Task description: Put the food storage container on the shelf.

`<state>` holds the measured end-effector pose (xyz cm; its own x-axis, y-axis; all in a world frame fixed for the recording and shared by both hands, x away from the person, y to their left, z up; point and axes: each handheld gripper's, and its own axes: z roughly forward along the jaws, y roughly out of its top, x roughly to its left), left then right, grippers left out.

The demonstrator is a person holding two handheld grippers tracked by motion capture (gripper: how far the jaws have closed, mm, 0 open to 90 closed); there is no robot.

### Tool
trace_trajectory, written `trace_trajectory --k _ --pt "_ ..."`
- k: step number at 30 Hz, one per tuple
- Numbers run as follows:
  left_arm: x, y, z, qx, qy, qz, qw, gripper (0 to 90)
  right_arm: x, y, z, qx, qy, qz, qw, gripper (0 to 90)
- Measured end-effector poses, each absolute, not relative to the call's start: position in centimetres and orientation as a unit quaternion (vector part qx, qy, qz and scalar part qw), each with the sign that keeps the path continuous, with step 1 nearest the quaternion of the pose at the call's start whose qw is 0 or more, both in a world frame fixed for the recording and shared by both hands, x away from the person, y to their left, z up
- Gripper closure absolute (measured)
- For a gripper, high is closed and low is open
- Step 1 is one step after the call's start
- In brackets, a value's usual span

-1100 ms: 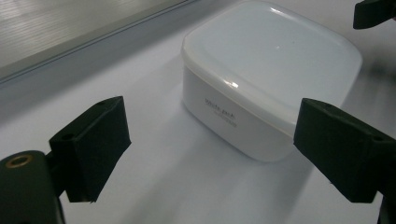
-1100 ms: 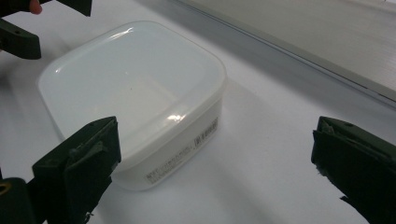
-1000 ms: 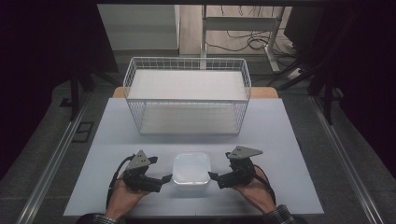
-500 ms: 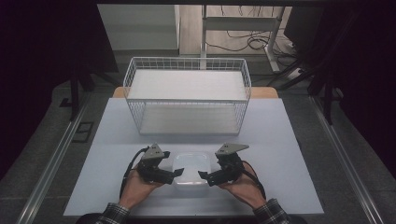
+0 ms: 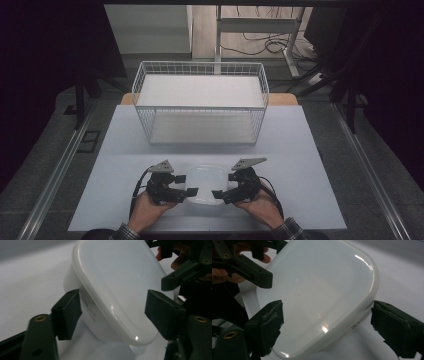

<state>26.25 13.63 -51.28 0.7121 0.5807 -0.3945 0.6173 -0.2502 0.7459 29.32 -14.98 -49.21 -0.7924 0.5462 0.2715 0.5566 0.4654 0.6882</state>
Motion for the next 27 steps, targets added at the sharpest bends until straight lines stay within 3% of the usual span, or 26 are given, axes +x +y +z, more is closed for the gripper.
trace_trajectory --k 3,6,12,17,27 --pt "25.4 14.1 -50.8 0.785 0.388 -0.003 0.483 48.5 28.8 -15.7 -48.5 -0.340 -0.848 -0.405 -0.004 34.2" --pt "25.2 14.4 -50.7 0.781 0.397 -0.007 0.482 53.8 28.1 -16.3 -48.2 -0.360 -0.838 -0.411 0.002 50.9" --pt "24.9 14.5 -50.3 0.764 0.416 0.025 0.493 70.4 27.9 -16.7 -47.0 -0.370 -0.828 -0.421 -0.023 70.2" --pt "25.1 14.7 -50.6 0.752 0.428 0.022 0.501 79.5 28.4 -17.2 -47.4 -0.394 -0.804 -0.445 -0.015 78.3" --pt "25.8 14.6 -50.3 0.740 0.437 0.044 0.509 79.6 28.9 -16.8 -47.0 -0.387 -0.800 -0.456 -0.047 78.4"
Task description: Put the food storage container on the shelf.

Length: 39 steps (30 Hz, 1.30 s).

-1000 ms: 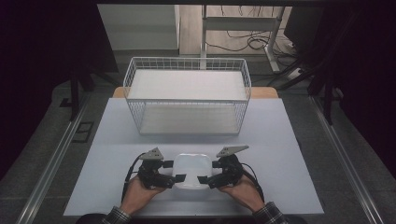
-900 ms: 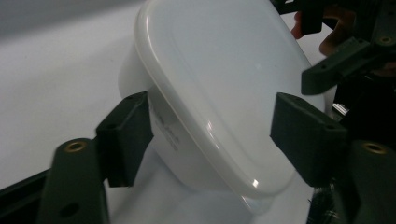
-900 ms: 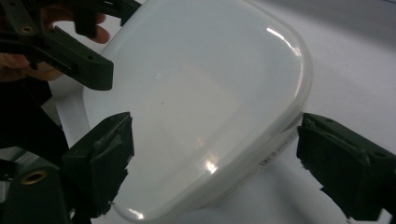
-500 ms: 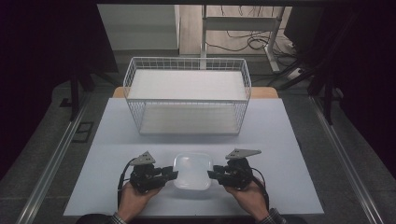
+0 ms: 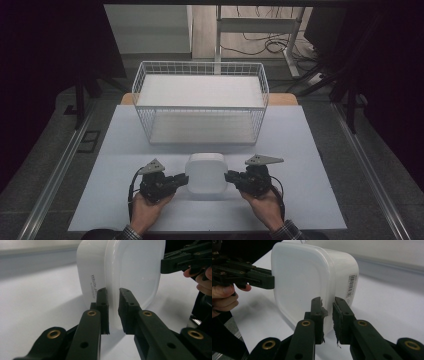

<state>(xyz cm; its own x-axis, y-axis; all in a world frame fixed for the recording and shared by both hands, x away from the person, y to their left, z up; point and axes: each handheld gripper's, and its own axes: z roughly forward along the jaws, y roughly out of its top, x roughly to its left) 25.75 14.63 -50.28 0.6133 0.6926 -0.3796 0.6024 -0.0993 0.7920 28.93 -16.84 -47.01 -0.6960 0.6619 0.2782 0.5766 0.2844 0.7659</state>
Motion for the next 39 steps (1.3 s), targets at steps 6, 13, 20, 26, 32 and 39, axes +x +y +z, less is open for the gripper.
trace_trajectory --k 6,13,20,26,32,39 --pt "27.0 14.9 -49.2 0.740 0.432 0.067 0.511 79.5 30.2 -16.5 -46.2 0.373 0.800 0.466 0.062 78.4" --pt "29.2 15.2 -48.6 0.739 0.436 0.084 0.507 79.4 32.6 -15.8 -45.8 0.369 0.799 0.468 0.073 78.2" --pt "32.7 15.5 -48.6 0.736 0.444 0.091 0.503 79.2 35.8 -15.1 -46.1 0.378 0.793 0.471 0.080 77.9" --pt "35.3 15.7 -48.7 0.731 0.454 0.093 0.502 78.7 38.3 -14.5 -46.3 0.385 0.789 0.472 0.087 77.7" --pt "36.8 15.7 -49.6 0.726 0.467 0.083 0.498 78.2 39.7 -14.1 -46.8 0.394 0.790 0.461 0.091 77.5" --pt "37.5 15.6 -50.6 0.723 0.472 0.070 0.499 77.9 40.6 -14.0 -47.5 0.398 0.796 0.447 0.094 76.9"
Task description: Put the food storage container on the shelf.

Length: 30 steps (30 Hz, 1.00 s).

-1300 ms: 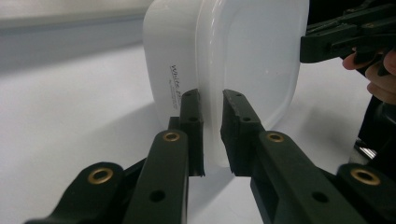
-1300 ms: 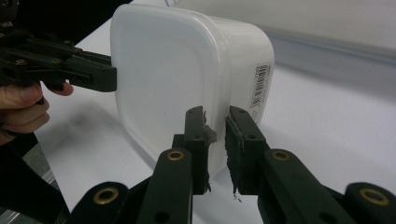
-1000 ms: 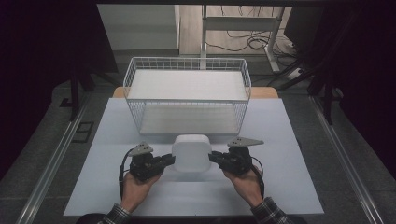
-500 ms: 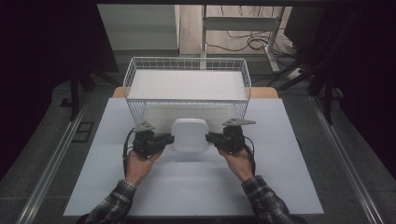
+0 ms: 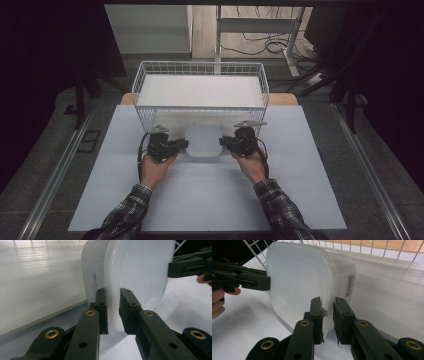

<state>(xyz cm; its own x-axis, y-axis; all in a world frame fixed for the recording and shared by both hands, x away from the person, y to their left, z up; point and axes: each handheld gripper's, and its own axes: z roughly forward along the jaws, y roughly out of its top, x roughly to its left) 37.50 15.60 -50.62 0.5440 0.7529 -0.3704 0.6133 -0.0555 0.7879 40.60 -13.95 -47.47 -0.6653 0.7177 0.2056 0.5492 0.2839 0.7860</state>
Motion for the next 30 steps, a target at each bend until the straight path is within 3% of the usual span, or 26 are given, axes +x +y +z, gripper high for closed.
trace_trajectory --k 6,10,16,23,30 --pt "37.8 15.6 -50.5 0.724 0.461 0.085 0.506 75.8 41.2 -14.2 -47.7 0.401 0.792 0.453 0.084 74.7" --pt "38.2 15.2 -50.2 0.720 0.464 0.115 0.504 71.6 41.5 -14.0 -47.8 0.396 0.793 0.450 0.104 67.7" --pt "39.2 14.7 -49.6 0.715 0.468 0.155 0.495 66.7 42.4 -13.8 -47.5 0.400 0.783 0.457 0.135 66.0" --pt "40.7 14.3 -49.1 0.714 0.479 0.184 0.477 63.5 43.6 -12.9 -47.2 0.408 0.776 0.451 0.166 68.3" --pt "39.9 15.0 -48.3 0.704 0.474 0.186 0.494 45.4 43.6 -13.1 -46.5 0.385 0.789 0.446 0.173 79.3"
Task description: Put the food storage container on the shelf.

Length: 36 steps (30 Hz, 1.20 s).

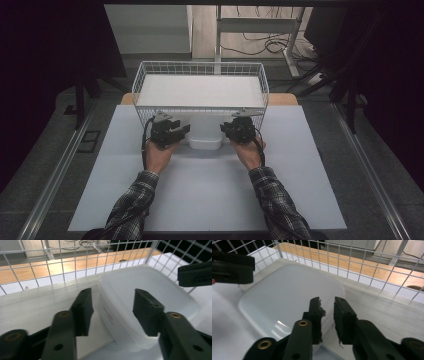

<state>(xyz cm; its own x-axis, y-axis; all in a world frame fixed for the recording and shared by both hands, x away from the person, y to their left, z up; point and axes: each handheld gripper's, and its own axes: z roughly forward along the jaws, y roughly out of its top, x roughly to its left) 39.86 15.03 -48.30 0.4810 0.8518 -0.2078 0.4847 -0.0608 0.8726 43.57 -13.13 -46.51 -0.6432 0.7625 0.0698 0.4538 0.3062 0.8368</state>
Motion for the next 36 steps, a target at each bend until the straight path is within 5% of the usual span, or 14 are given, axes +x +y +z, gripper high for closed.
trace_trajectory --k 5,12,36 --pt "37.6 15.6 -48.1 0.718 0.454 0.172 0.499 31.1 42.1 -13.9 -46.0 0.371 0.793 0.457 0.159 88.3" --pt "33.5 16.9 -48.6 0.727 0.440 0.173 0.498 11.1 39.9 -14.3 -45.7 0.356 0.795 0.471 0.138 89.2" --pt "22.9 18.0 -51.4 0.770 0.395 0.222 0.449 3.2 36.3 -11.6 -46.4 0.296 0.830 0.456 0.125 88.0"
